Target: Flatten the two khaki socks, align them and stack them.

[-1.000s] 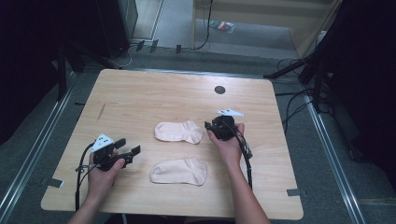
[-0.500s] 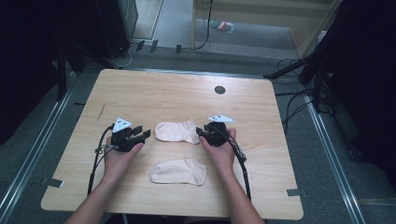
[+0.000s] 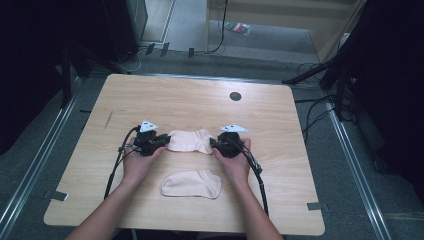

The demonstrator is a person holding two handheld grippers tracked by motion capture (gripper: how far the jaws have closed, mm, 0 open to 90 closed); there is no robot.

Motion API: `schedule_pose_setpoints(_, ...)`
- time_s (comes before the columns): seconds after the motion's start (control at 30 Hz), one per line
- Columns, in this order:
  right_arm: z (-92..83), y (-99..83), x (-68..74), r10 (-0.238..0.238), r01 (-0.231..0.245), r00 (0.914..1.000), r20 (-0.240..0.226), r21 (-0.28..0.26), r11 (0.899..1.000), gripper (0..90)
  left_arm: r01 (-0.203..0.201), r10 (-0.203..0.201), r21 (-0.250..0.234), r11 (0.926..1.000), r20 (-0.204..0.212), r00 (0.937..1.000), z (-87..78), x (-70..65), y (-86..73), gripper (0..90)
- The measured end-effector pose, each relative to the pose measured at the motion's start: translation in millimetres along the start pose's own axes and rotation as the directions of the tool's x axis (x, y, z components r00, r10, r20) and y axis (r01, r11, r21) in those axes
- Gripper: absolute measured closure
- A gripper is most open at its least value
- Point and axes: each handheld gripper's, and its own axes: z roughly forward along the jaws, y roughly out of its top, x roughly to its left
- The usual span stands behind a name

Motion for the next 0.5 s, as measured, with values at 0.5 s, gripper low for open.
schedule_pose_setpoints(0.5,-5.5,-5.3,0.1,0.008,-0.008,0.9987,0.050,0.001,1.000,86.2,-0.003,0.003,0.001,1.0000,0.010,0.9999,-5.6,0.4,-3.8,90.0)
